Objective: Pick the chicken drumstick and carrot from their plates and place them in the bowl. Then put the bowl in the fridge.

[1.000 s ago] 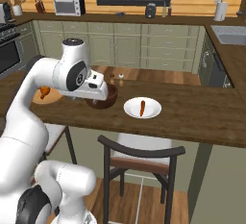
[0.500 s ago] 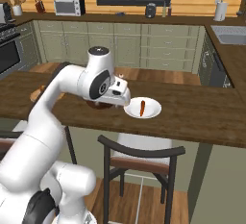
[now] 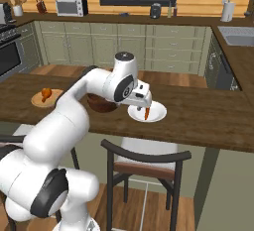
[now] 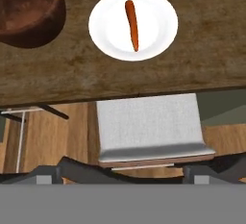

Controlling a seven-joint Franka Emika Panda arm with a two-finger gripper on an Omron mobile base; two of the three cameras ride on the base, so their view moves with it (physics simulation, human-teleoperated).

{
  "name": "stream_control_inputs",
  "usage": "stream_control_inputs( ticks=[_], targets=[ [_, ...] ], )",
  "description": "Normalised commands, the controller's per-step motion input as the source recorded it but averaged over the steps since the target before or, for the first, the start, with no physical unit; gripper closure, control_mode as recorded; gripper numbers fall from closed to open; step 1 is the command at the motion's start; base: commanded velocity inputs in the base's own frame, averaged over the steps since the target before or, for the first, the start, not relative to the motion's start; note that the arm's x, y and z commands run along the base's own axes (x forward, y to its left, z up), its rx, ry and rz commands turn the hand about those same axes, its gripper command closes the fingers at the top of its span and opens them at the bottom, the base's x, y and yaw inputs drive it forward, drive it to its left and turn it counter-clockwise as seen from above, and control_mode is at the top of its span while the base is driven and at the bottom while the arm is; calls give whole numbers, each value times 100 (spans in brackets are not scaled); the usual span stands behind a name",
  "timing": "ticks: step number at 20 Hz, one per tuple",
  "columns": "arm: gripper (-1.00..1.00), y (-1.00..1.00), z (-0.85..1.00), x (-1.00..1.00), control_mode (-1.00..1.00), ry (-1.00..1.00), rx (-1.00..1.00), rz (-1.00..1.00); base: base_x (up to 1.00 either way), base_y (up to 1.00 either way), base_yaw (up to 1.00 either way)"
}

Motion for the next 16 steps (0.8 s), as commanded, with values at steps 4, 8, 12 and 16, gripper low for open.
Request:
stream_control_inputs(
  ticks=[4, 8, 12, 16],
  targets=[
    [-100, -19, -16, 44, -100, 0, 0, 0, 0, 0, 0],
    [-100, -7, -12, 40, -100, 0, 0, 0, 0, 0, 0],
    [-100, -12, -11, 45, -100, 0, 0, 0, 0, 0, 0],
    [-100, -3, -18, 42, -100, 0, 0, 0, 0, 0, 0]
  ],
)
